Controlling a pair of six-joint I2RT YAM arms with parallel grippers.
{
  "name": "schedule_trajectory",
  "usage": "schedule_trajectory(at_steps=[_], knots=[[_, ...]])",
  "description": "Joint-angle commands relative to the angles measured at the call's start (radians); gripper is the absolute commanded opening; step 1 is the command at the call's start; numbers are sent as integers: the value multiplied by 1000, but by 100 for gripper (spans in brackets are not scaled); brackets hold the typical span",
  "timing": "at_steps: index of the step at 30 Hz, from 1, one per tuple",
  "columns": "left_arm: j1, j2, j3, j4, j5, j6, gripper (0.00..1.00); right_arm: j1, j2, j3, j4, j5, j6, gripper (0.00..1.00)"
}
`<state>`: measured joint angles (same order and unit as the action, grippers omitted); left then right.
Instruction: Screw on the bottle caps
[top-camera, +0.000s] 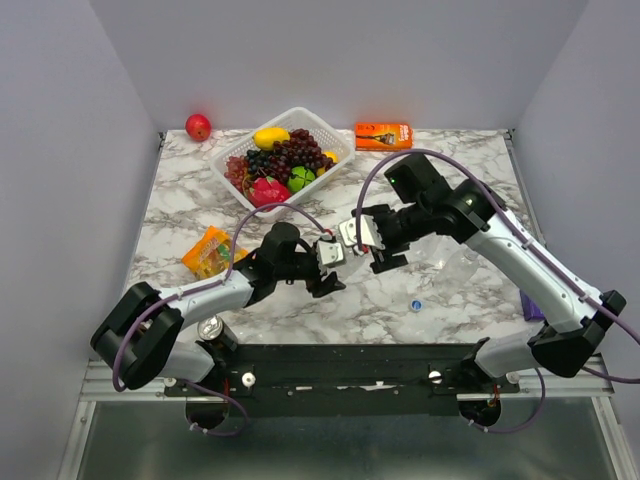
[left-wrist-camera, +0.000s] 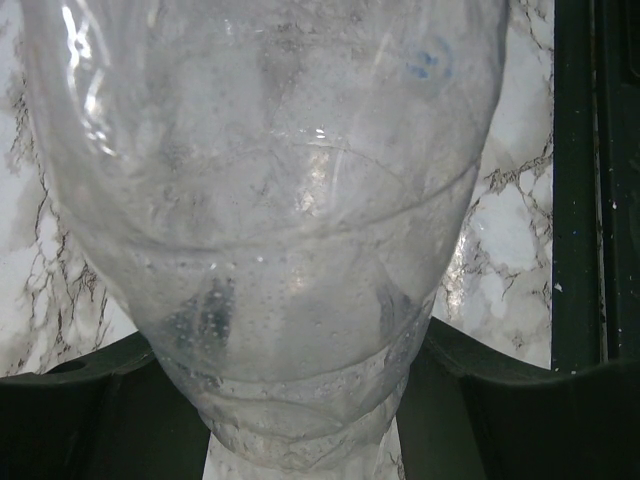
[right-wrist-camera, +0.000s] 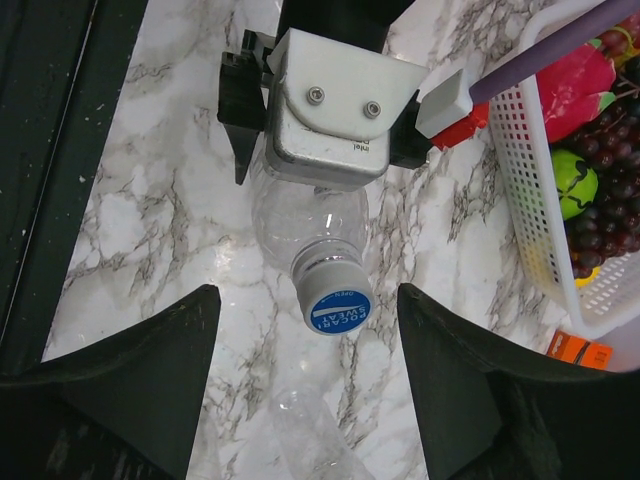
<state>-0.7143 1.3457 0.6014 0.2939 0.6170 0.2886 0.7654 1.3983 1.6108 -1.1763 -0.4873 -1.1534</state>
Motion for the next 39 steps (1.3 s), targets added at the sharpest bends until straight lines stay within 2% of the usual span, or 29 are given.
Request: schedule_trajectory(at_steps=[1,16,26,29,39], knots=[[6,7,38,-12,41,3,0,-2,34,3,-16,-10,-8,80],[36,6,21,116,49,-163,0,-2,67,-6,-3,76,87,81],[61,-10,-3,208,35,-270,0,-2,122,14,-75,121,139,82],[67,-11,-8,220,23,-276,0,-1,128,20,-95,124,156,88],[101,-13,-35,244,-34,-325,0,-2,64,8,-189,124,172,86]])
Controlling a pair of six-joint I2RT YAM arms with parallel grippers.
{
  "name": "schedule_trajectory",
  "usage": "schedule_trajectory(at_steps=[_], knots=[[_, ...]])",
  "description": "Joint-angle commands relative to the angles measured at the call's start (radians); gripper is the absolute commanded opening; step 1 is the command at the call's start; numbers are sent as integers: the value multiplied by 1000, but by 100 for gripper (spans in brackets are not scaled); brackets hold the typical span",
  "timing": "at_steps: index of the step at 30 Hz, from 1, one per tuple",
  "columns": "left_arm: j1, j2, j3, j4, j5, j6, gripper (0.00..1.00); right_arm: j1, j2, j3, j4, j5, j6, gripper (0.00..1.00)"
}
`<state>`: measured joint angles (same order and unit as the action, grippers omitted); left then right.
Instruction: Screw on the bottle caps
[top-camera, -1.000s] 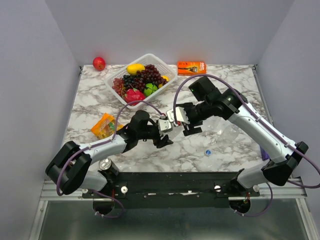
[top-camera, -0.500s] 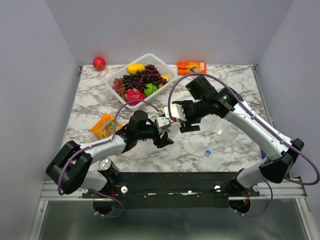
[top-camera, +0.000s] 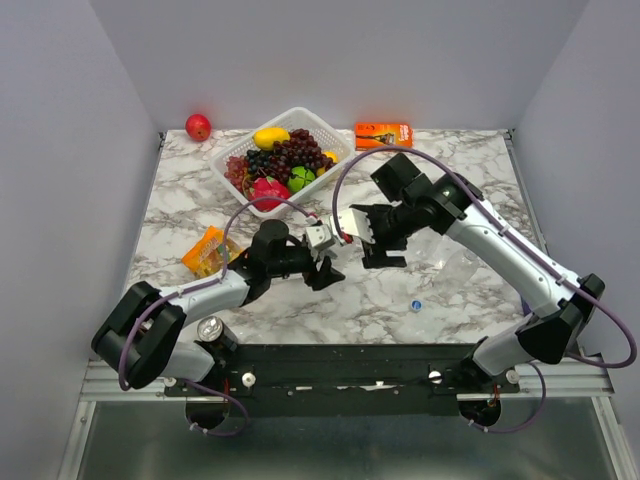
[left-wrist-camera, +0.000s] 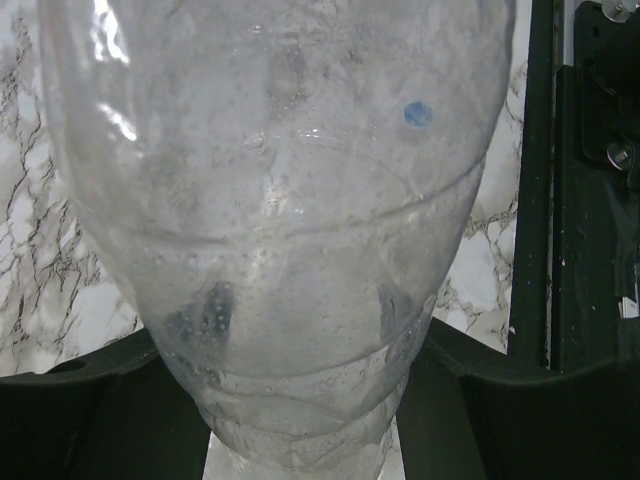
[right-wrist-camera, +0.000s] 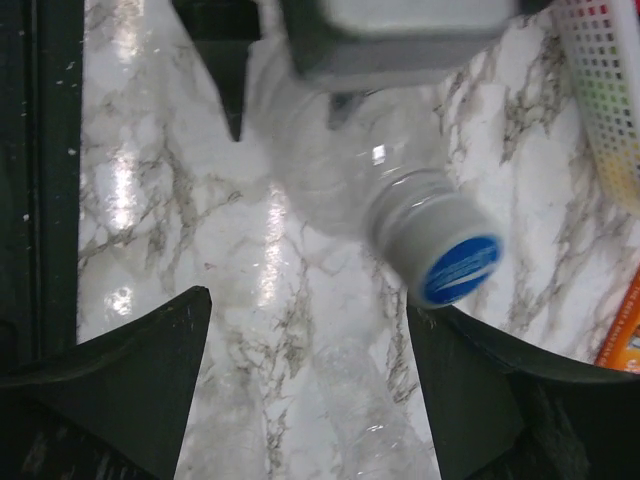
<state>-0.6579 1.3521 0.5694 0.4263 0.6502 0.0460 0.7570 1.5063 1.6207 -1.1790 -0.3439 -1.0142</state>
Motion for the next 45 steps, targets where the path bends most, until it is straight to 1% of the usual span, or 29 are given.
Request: schedule_trajectory(at_steps=[1,5,8,9,10,12,14,16,19,23,25,34,38,41,42,45], knots=[[52,-21,-6,121,-69,-83,0,7,-61,-11,-194,-20,31,86],[57,-16,-3,124,-77,-81,0,7,-92,-54,-222,-9,42,83],[55,-16,1,111,-44,-52,0,-5,-89,-13,-157,7,141,81],[53,-16,9,100,-32,-26,0,-33,-75,28,-147,-9,179,81],[50,-13,14,65,-12,-6,0,-45,-57,118,-136,-21,202,81],[43,-13,24,34,3,40,0,-67,27,236,-125,-47,262,82],[40,-14,33,-3,12,73,0,-70,83,365,-128,-69,276,84],[35,-15,46,-30,17,90,0,-68,124,401,-119,-89,273,87],[32,-18,60,-44,16,98,0,-68,146,392,-116,-142,230,90],[26,-13,75,-55,8,100,0,-58,146,354,-140,-211,183,91],[23,-15,83,-61,9,109,0,-45,143,323,-131,-207,178,91],[18,1,113,-89,32,114,0,-19,152,286,-96,-187,175,91],[30,-5,110,-49,17,31,0,-18,132,234,-111,-158,164,91],[55,-10,101,-1,5,-73,0,-18,100,173,-108,-130,164,91],[60,-11,96,20,3,-113,0,-18,95,163,-110,-123,180,91],[86,-19,81,55,-9,-164,0,-18,75,130,-122,-89,210,91]])
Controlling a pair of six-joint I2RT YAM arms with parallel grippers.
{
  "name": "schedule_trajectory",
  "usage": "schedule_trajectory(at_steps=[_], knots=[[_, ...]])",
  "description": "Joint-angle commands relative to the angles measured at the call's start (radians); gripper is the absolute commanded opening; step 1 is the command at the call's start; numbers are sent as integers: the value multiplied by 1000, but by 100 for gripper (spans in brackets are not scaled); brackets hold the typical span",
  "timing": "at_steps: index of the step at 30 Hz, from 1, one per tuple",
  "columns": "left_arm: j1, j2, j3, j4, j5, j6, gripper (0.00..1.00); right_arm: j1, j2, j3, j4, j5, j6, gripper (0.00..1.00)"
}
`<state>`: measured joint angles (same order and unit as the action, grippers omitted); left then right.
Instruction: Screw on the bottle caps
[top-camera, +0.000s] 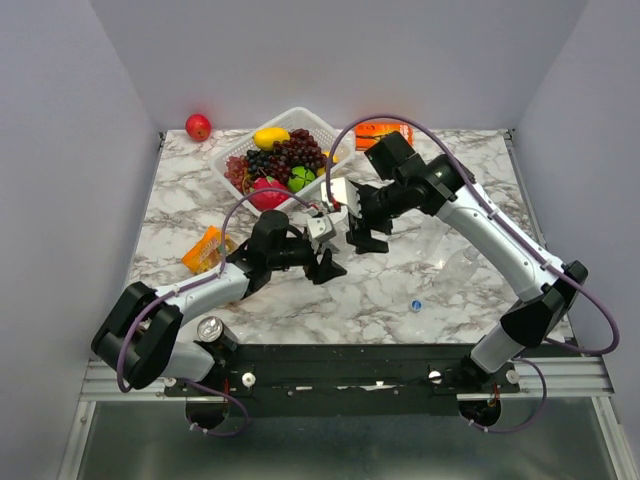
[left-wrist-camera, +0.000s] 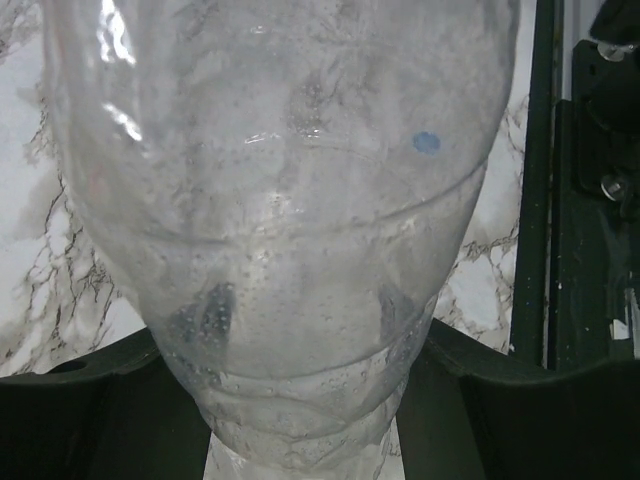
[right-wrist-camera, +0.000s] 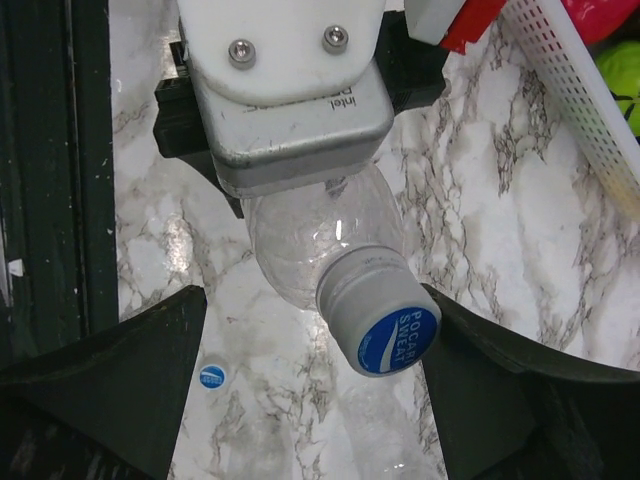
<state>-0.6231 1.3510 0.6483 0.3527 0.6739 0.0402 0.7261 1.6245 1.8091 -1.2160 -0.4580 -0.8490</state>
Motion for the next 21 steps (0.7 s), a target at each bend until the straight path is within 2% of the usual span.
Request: schedule_trajectory(at_steps=[1,6,8,10,11,14,17,18,20,21], knots=[[57,-21,-1,135,-34,-178,0,13,-46,-68,-94,36,53,91],[77,-27,-15,126,-43,-184,0,12,-75,-106,-154,68,97,91],[77,-24,-13,108,-37,-143,0,9,-87,-82,-157,70,116,90],[69,-23,-6,60,-31,-100,0,-16,-91,-33,-136,62,149,89],[65,-27,-3,36,-28,-20,0,-23,-84,43,-117,58,157,89],[43,-53,1,-46,-2,87,0,-47,-35,181,-91,47,157,88],[22,-88,13,-161,15,251,0,-53,-32,213,-39,1,90,86],[20,-96,19,-216,15,324,0,-53,-41,190,-27,-51,20,85],[17,-115,28,-259,12,369,0,-51,-83,142,-13,-102,-66,84],[17,-119,39,-297,6,394,0,-50,-97,98,-22,-155,-162,83]])
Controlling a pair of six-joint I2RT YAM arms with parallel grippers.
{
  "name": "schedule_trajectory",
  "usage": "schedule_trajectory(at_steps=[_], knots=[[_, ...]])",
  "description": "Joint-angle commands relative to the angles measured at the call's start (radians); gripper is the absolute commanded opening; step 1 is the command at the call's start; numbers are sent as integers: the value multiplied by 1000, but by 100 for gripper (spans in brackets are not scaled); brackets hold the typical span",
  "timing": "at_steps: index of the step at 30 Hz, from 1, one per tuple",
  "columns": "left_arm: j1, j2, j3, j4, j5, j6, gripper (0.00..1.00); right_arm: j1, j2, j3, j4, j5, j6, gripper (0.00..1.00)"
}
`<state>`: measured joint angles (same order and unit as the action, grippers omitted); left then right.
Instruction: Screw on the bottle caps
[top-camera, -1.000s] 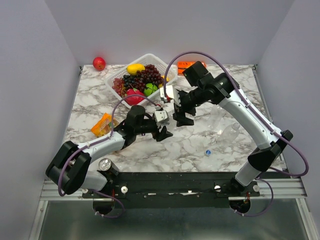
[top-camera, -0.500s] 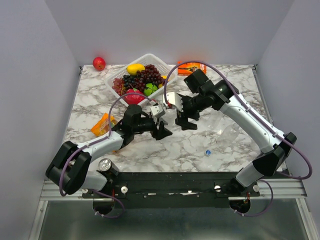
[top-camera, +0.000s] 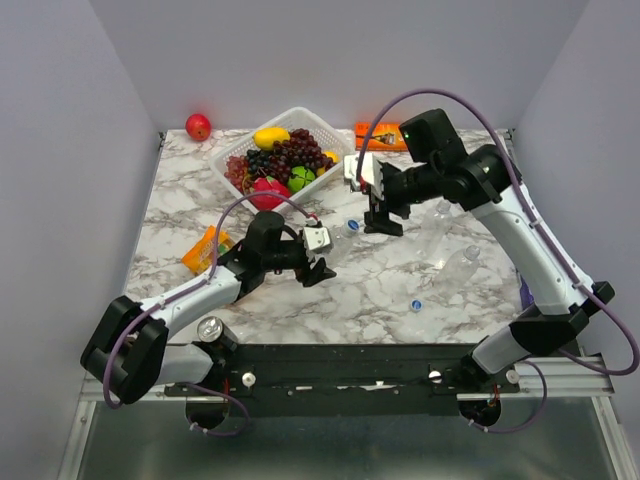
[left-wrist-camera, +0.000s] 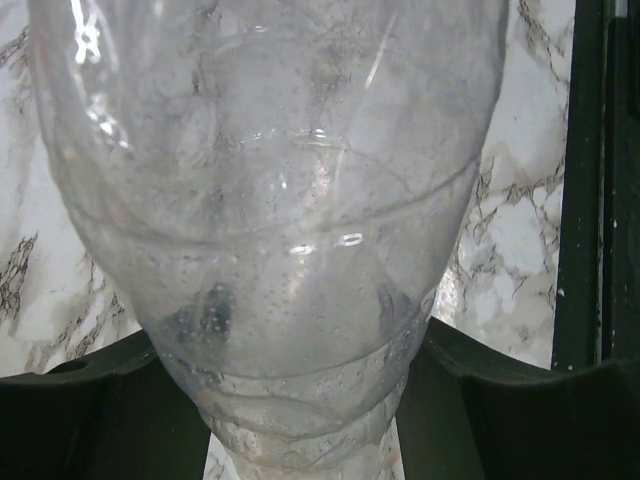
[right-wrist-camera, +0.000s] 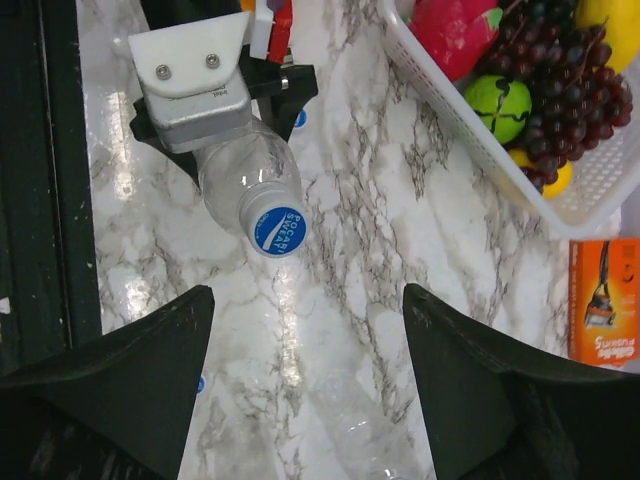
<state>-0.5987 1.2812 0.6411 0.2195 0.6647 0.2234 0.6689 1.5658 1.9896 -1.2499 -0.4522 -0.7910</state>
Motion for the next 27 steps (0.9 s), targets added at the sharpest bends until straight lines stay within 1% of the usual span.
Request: schedule_trajectory(at_steps=[1,2,3,5,7,11,15,21,24,25,27], knots=[[-7,-54,51,-179,12,241,0,11,-52,-106,1,-178,-264,83],[-9,-57,55,-192,6,254,0,15,-67,-121,-34,-187,-307,83],[-9,-60,64,-213,3,264,0,21,-73,-135,-58,-212,-395,83],[-9,-62,75,-218,-4,281,0,27,-82,-176,-109,-218,-459,83],[-12,-62,91,-256,-10,290,0,35,-87,-199,-117,-210,-519,81],[-19,-51,111,-285,-19,309,0,37,-90,-218,-86,-207,-542,79],[-33,-42,133,-289,-19,301,0,40,-98,-236,-31,-198,-530,77],[-46,-19,157,-286,-19,301,0,46,-102,-255,1,-195,-534,70],[-46,-16,160,-284,-19,304,0,46,-101,-256,6,-192,-533,62],[-46,-14,161,-285,-20,307,0,46,-101,-255,6,-191,-531,58],[-46,-11,161,-285,-19,307,0,46,-98,-250,4,-186,-528,54]])
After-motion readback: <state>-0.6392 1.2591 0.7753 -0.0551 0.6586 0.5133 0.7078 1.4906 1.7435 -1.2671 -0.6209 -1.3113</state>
